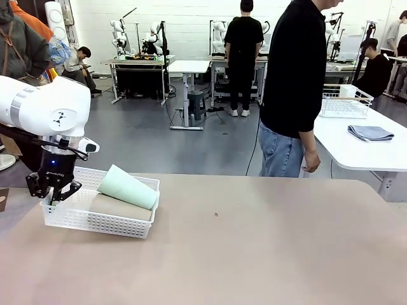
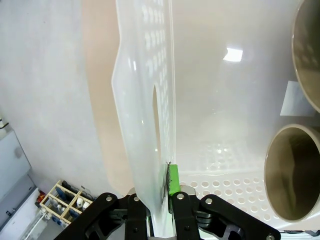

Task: Clean and organize the cups into the basket.
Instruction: Move the Organizing basket back to the left side of the table.

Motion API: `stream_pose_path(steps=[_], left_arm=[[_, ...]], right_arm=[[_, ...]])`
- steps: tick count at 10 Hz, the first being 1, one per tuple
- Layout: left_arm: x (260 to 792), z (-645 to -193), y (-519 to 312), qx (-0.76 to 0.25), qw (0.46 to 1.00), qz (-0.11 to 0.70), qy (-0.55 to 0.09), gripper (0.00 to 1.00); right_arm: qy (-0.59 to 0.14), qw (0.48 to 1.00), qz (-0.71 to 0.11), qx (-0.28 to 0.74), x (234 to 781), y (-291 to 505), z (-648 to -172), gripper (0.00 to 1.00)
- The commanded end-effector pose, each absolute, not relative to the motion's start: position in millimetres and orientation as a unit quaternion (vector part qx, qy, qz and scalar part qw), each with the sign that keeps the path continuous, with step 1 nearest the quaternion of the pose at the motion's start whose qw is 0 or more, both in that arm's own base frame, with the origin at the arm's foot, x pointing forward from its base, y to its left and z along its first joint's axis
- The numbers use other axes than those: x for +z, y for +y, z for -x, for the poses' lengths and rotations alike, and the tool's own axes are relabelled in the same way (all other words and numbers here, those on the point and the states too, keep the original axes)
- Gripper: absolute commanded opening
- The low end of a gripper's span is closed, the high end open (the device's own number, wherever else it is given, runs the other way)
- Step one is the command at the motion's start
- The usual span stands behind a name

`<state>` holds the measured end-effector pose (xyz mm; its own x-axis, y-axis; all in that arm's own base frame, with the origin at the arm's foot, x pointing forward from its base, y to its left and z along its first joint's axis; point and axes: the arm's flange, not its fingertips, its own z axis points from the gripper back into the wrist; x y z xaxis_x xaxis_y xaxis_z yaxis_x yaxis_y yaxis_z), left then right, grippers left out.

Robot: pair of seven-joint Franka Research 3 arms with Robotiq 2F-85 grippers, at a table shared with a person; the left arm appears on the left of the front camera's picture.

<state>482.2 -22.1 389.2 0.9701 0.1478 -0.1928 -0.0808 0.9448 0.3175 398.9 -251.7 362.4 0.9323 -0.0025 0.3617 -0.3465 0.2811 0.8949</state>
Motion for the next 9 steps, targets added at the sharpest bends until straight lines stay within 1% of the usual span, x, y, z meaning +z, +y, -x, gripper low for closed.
stream_pose_path(steps=[1,2,5,7,9], left_arm=[[389.4,-481.2,-24.5,0.063,0.978,-0.170,0.104,0.06],[389.2,-482.2,-22.1,0.058,0.980,-0.156,0.108,0.06],[384.4,-497.6,23.0,0.048,0.982,-0.155,0.101,0.06],[383.9,-507.0,40.3,0.036,0.982,-0.170,0.075,0.06],[379.1,-515.1,48.7,0.036,0.980,-0.179,0.078,0.06]], right_arm=[[-0.147,0.789,-0.587,0.109,361.5,-250.4,-400.5,1.00],[-0.147,0.789,-0.587,0.109,361.5,-250.4,-400.5,1.00],[-0.147,0.789,-0.587,0.109,361.5,-250.4,-400.5,1.00],[-0.147,0.789,-0.587,0.109,361.5,-250.4,-400.5,1.00],[-0.147,0.789,-0.587,0.109,361.5,-250.4,-400.5,1.00]])
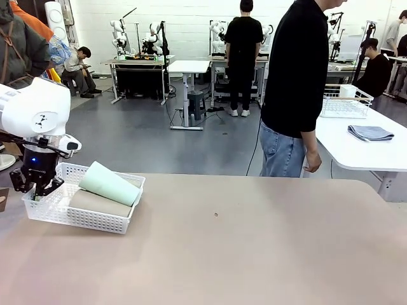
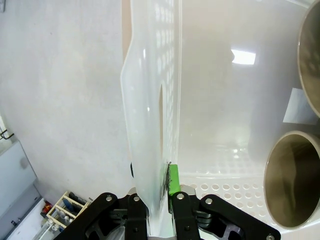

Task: Clean and organize the cups into the basket.
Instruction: Move the Organizing basket back to the left side of the table.

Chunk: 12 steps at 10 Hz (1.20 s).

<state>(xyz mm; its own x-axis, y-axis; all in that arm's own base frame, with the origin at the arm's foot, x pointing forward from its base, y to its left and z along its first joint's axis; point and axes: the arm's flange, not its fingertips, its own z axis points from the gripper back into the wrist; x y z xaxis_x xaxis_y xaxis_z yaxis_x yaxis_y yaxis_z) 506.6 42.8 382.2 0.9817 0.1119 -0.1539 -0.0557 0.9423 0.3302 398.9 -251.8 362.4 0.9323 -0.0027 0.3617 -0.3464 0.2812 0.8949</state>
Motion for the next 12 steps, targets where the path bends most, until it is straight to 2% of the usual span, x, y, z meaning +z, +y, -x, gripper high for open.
stream_pose_path(steps=[1,4,5,6,7,9,10,11,12], left_arm=[[373.3,-522.4,55.2,0.036,0.979,-0.183,0.078,0.06],[351.9,-537.2,59.0,0.034,0.981,-0.166,0.095,0.06],[347.9,-539.2,58.8,0.032,0.982,-0.158,0.101,0.62],[347.6,-539.4,58.8,0.035,0.981,-0.162,0.105,0.66],[349.0,-538.3,58.3,0.036,0.980,-0.165,0.107,1.00],[352.4,-534.8,59.2,0.041,0.979,-0.168,0.108,1.00],[354.6,-533.3,59.7,0.043,0.979,-0.166,0.108,0.86],[358.5,-531.1,61.6,0.045,0.980,-0.162,0.105,0.96],[365.7,-527.5,63.3,0.048,0.982,-0.152,0.104,1.00]], right_arm=[[-0.147,0.789,-0.587,0.109,361.5,-250.4,-400.5,1.00],[-0.147,0.789,-0.587,0.109,361.5,-250.4,-400.5,1.00],[-0.147,0.789,-0.587,0.109,361.5,-250.4,-400.5,1.00],[-0.147,0.789,-0.587,0.109,361.5,-250.4,-400.5,1.00],[-0.147,0.789,-0.587,0.109,361.5,-250.4,-400.5,1.00],[-0.147,0.789,-0.587,0.109,361.5,-250.4,-400.5,1.00],[-0.147,0.789,-0.587,0.109,361.5,-250.4,-400.5,1.00],[-0.147,0.789,-0.587,0.109,361.5,-250.4,-400.5,1.00],[-0.147,0.789,-0.587,0.109,361.5,-250.4,-400.5,1.00]])
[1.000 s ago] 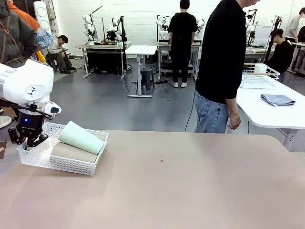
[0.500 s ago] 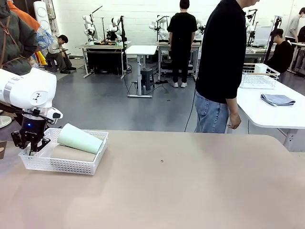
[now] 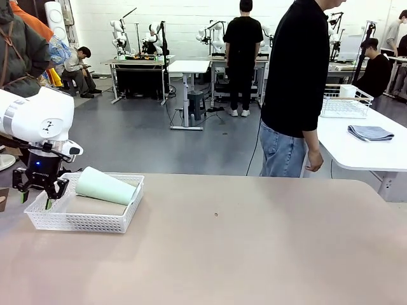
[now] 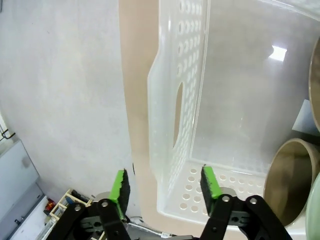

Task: Clean and organize the cups into the basket.
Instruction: Move the Organizing basket back to the left side of the table.

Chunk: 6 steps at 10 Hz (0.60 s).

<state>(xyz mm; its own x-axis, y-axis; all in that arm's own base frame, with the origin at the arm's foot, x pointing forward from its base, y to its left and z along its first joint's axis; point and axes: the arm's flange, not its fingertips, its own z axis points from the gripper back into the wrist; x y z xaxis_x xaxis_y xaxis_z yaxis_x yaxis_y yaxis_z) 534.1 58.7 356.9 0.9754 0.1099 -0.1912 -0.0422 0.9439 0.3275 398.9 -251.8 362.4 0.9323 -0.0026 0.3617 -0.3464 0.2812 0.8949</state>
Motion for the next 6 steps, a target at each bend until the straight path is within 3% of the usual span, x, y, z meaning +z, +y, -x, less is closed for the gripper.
stream_pose_path(steps=[1,6], left_arm=[[385.3,-515.3,65.9,0.046,0.988,-0.120,0.089,1.00],[505.2,-372.8,49.5,0.067,0.990,-0.113,-0.053,1.00]], right_arm=[[-0.147,0.789,-0.587,0.109,361.5,-250.4,-400.5,1.00],[-0.147,0.789,-0.587,0.109,361.5,-250.4,-400.5,1.00]])
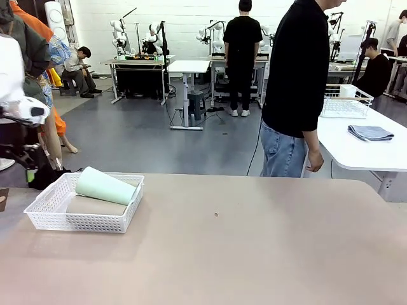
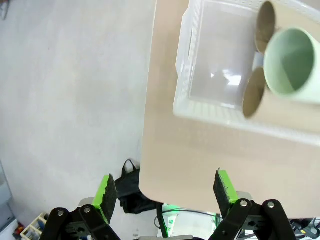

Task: Clean and organize the cups into the basket.
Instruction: Move the Organizing basket back to the left side of the table.

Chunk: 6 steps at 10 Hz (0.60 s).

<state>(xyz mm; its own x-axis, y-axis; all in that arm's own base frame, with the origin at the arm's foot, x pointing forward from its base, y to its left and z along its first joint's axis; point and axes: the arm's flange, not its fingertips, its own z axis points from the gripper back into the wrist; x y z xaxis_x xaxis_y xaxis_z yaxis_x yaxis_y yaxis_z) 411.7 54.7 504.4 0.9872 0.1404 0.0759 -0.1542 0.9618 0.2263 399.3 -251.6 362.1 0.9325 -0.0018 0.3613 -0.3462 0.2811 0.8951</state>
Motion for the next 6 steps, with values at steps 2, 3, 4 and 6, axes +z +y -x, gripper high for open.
stream_pose_path(steps=[2,3,4,6], left_arm=[[514.4,-325.6,40.7,0.044,0.991,-0.096,-0.087,1.00],[512.0,-307.5,39.8,0.029,0.991,-0.088,-0.099,1.00],[506.3,-297.5,36.8,0.032,0.992,-0.077,-0.098,1.00],[516.6,-307.5,36.8,0.047,0.990,-0.098,-0.092,1.00]], right_arm=[[-0.147,0.789,-0.587,0.109,361.5,-250.4,-400.5,1.00],[-0.147,0.789,-0.587,0.109,361.5,-250.4,-400.5,1.00],[-0.147,0.789,-0.587,0.109,361.5,-250.4,-400.5,1.00],[-0.147,0.789,-0.587,0.109,361.5,-250.4,-400.5,1.00]])
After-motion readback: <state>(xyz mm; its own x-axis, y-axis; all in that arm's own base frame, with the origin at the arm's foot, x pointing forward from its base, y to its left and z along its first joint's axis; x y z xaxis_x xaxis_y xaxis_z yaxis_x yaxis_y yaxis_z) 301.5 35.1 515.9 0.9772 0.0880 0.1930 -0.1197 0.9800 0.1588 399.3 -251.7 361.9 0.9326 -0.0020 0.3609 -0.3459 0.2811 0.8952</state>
